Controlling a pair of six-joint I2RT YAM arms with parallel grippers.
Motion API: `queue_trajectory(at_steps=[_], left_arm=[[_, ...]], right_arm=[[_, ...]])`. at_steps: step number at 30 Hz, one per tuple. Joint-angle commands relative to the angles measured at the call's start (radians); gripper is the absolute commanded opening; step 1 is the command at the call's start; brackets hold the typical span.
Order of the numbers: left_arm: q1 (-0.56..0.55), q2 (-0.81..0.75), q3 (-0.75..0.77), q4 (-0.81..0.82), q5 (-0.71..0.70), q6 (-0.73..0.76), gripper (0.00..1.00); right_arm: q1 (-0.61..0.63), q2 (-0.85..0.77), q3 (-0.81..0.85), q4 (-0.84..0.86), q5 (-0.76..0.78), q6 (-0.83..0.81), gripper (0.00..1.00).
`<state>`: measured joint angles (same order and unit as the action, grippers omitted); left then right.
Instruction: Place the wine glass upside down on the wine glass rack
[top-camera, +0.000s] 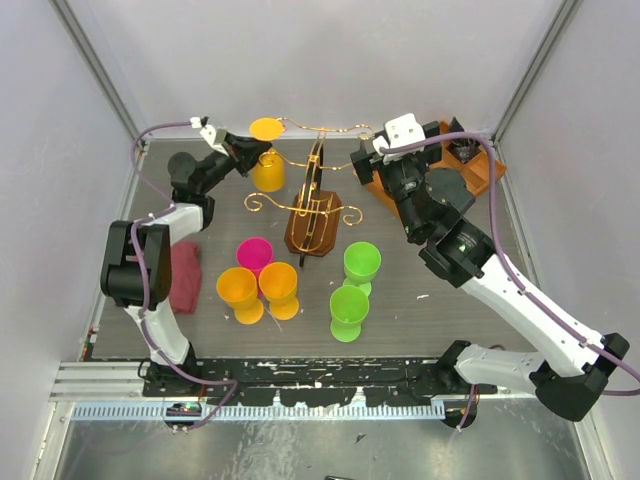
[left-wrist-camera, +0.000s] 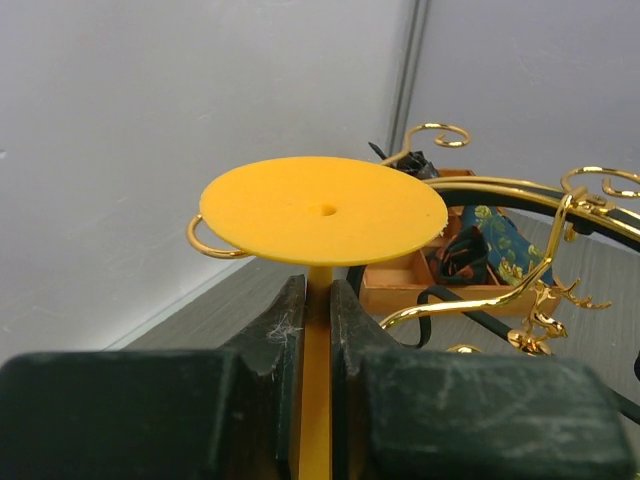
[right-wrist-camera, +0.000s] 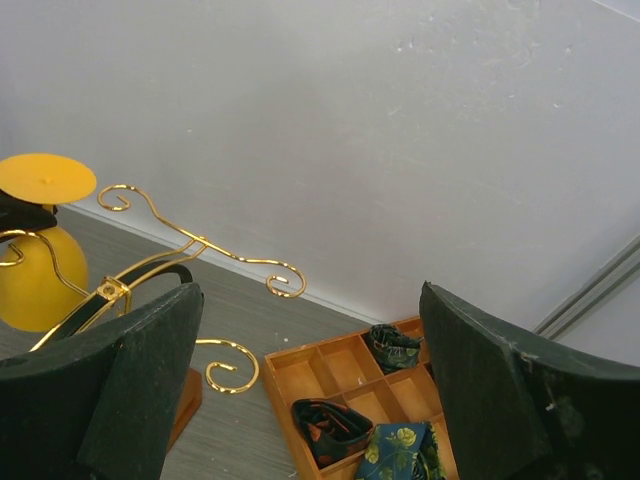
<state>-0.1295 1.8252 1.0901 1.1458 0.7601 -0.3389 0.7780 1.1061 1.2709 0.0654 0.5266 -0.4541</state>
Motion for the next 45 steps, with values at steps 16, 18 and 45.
queue_trajectory(at_steps=[16, 18, 45], left_arm=[[-0.003, 0.141, 0.137, 0.061, 0.077, -0.056, 0.00], [-0.006, 0.153, 0.144, 0.061, 0.073, -0.054, 0.00], [-0.050, 0.387, 0.420, -0.050, 0.020, -0.035, 0.00]], right_arm=[[0.006, -0.017, -0.007, -0.009, 0.017, -0.002, 0.95], [0.006, -0.009, -0.004, -0.011, 0.015, -0.010, 0.95], [0.006, 0.045, 0.029, 0.038, -0.032, -0.040, 0.96]])
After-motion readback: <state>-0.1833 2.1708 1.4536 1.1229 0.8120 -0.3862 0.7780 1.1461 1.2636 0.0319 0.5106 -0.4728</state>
